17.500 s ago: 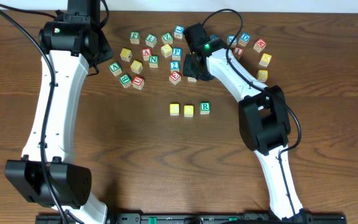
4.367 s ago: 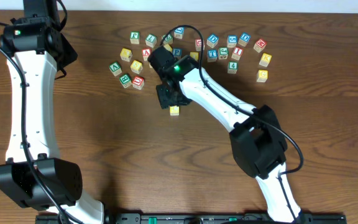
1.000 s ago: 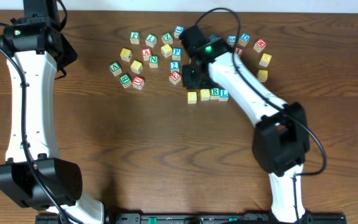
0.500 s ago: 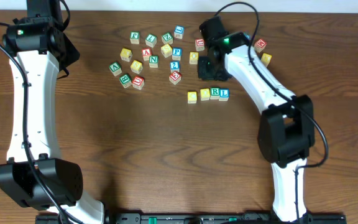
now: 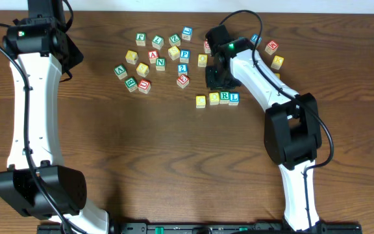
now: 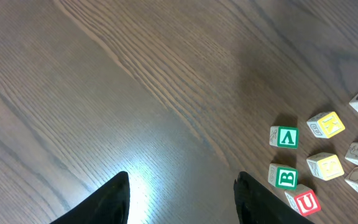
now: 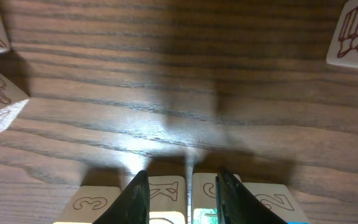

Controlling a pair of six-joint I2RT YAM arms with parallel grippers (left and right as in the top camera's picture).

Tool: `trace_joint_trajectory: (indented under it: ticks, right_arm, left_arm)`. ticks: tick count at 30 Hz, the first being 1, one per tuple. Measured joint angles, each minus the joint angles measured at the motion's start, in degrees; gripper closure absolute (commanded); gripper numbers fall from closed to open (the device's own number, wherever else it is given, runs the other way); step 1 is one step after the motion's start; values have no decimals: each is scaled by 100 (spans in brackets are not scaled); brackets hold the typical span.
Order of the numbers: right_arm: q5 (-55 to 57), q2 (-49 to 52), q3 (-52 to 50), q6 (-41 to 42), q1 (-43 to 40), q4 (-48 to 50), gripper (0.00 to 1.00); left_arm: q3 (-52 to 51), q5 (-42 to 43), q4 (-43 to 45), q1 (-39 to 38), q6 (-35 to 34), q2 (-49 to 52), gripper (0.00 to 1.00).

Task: Spell out CORL

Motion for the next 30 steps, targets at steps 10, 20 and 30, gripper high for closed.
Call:
trace_joint_trajectory:
  ticks: [10,20,30]
  right_arm:
    - [-46,138,0,4,0,-190,72]
    - [-90,140,0,9,33,-332,72]
    - [-197,140,101,92,28,-354,67]
  left_arm:
    - [0,0,0,0,0,0,46]
    - [0,0,0,0,0,0,47]
    - [0,0,0,0,0,0,47]
